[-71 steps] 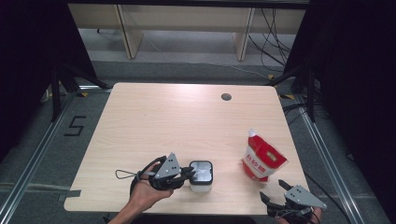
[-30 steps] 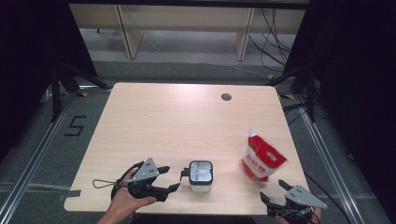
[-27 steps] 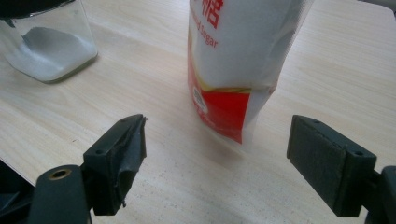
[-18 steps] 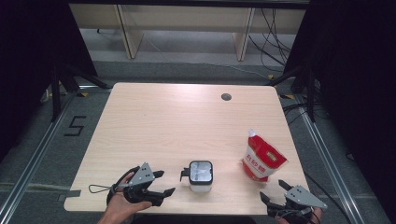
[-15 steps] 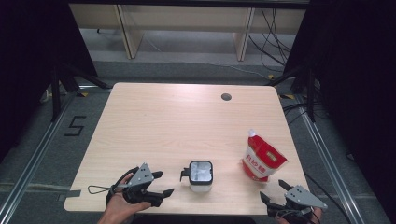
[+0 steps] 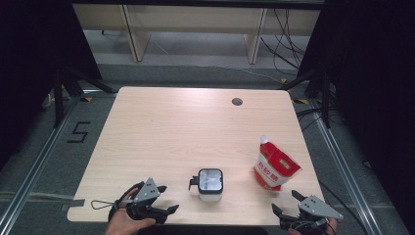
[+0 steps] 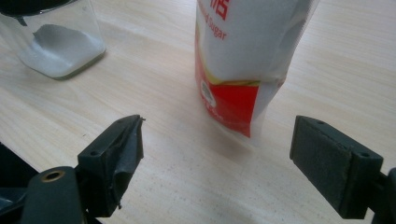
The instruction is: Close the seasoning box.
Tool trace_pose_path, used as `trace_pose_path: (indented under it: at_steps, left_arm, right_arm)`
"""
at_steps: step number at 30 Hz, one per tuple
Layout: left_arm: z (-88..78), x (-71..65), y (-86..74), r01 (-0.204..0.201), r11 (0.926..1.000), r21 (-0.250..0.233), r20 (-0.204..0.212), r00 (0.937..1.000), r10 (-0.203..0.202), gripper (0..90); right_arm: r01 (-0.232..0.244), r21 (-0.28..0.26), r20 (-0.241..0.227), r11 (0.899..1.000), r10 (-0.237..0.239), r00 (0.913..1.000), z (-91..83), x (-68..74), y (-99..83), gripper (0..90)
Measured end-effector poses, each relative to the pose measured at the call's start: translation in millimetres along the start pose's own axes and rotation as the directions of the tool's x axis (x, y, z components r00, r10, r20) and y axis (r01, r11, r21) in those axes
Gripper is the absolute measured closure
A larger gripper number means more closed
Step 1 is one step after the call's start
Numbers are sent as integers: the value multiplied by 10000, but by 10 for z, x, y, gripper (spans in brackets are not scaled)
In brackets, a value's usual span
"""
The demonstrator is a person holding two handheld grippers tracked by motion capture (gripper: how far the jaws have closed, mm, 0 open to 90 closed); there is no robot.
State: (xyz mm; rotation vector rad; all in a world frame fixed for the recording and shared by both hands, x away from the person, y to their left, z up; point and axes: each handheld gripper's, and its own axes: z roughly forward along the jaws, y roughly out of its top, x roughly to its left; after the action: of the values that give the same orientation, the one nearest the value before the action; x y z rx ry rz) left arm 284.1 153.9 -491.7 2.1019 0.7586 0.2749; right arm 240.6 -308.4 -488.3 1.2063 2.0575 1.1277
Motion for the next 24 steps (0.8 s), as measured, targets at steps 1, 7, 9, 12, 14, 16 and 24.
trace_pose_path:
  at_steps: [1, 7, 9, 12, 14, 16, 24]
  left_arm:
    - [-2, 0, -10, -152, 9998, 100, -67, 9999, 152, 245]
    - [8, -17, -66, -287, 9988, 384, -200, 9994, 295, 215]
    - [6, -15, -83, -357, 9982, 492, -222, 9991, 368, 214]
    - [15, -26, -99, -230, 9988, 441, -143, 9996, 237, 213]
    - [23, -14, -101, -379, 9977, 563, -267, 9989, 394, 208]
    - [35, -24, -105, -240, 9985, 484, -201, 9995, 250, 206]
    - [56, -8, -111, -361, 9970, 680, -260, 9989, 380, 203]
  right_arm:
    - [-10, 61, -6, 10000, 10, 10000, 0, 4, -4, 176]
    - [-24, 268, -388, 9996, 34, 9992, -1, 0, -22, 166]
    - [-204, 321, -379, 9993, 216, 9991, -8, 27, -28, 166]
    - [128, 485, -593, 9987, -99, 9982, 10, 19, -42, 166]
    - [178, 497, -667, 9986, -145, 9977, 13, 25, -45, 166]
    - [334, 393, -560, 9987, -312, 9979, 16, 18, -44, 166]
    - [102, 625, -573, 9980, -66, 9983, 15, 24, -51, 166]
